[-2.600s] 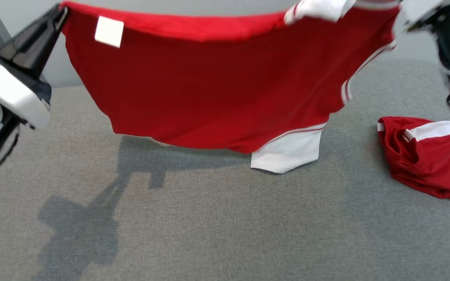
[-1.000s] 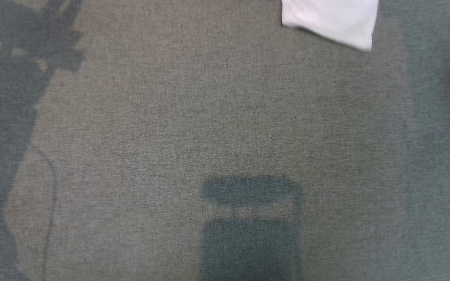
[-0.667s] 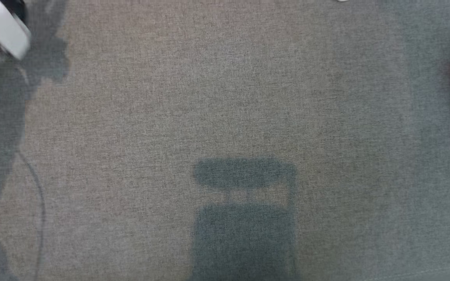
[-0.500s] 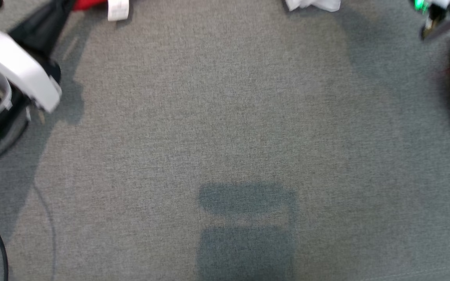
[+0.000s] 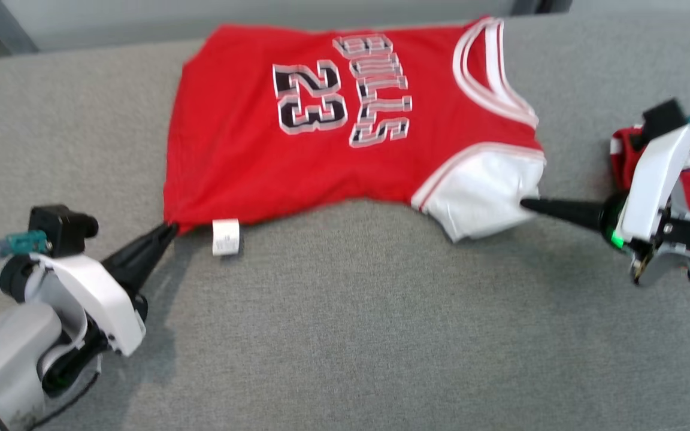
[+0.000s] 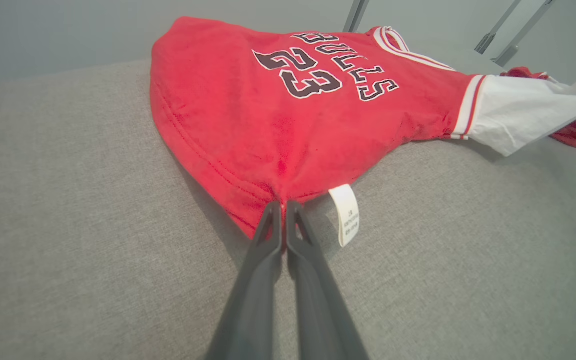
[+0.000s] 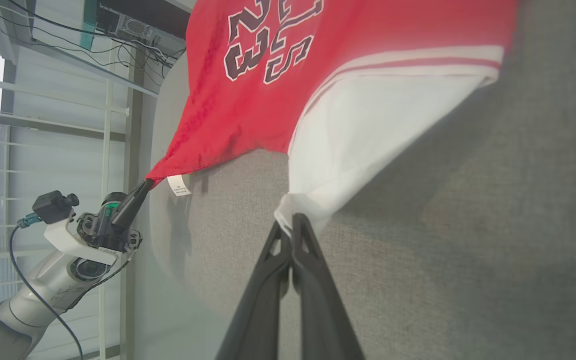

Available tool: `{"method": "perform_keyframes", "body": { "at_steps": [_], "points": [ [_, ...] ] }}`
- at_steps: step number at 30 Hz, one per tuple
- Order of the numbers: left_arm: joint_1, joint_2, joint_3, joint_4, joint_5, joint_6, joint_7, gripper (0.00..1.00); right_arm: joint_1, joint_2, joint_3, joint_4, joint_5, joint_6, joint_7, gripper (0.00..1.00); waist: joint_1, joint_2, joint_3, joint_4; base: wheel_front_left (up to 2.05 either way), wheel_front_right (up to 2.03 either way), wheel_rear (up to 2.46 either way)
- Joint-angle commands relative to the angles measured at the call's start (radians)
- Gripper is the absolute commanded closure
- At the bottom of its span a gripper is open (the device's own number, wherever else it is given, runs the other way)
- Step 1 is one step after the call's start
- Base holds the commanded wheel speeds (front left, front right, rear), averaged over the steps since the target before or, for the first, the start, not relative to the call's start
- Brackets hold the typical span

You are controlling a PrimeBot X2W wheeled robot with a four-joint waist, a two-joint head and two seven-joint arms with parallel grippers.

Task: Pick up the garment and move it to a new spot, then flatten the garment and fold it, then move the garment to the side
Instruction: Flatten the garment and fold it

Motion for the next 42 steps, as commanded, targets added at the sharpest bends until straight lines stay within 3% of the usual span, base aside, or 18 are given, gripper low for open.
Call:
{"method": "perform_keyframes", "body": {
  "at_steps": [1, 11, 25, 30, 42],
  "points": [
    [0.0, 0.049, 0.04, -0.012, -0.005, 0.0, -0.013, 1.0, 0.041, -0.013, 0.006, -0.03, 0.01, 0.005, -0.003, 1.0, 0.0, 0.0, -0.093, 0.014, 0.0, 0.0, 0.0],
    [0.174, 0.07, 0.021, -0.057, -0.053, 0.0, -0.009, 1.0, 0.236, -0.034, 0.039, -0.119, 0.023, 0.005, -0.005, 1.0, 0.0, 0.0, -0.229, 0.018, 0.0, 0.0, 0.0],
    [0.321, 0.175, 0.015, -0.222, -0.102, 0.013, 0.149, 1.0, 0.399, -0.149, 0.053, -0.236, 0.042, 0.005, 0.077, 1.0, 0.0, 0.0, -0.264, 0.017, 0.0, 0.0, 0.0],
    [0.302, 0.252, 0.021, -0.346, -0.092, 0.063, 0.196, 1.0, 0.423, -0.197, 0.014, -0.357, 0.065, 0.005, 0.072, 1.0, 0.0, 0.0, -0.261, 0.018, 0.0, 0.0, 0.0],
    [0.151, 0.444, 0.133, -0.679, -0.091, 0.174, 0.266, 1.0, 0.334, -0.232, -0.129, -0.62, 0.129, 0.005, -0.01, 1.0, 0.0, 0.0, -0.235, 0.013, 0.0, 0.0, 0.0]
  ]
}}
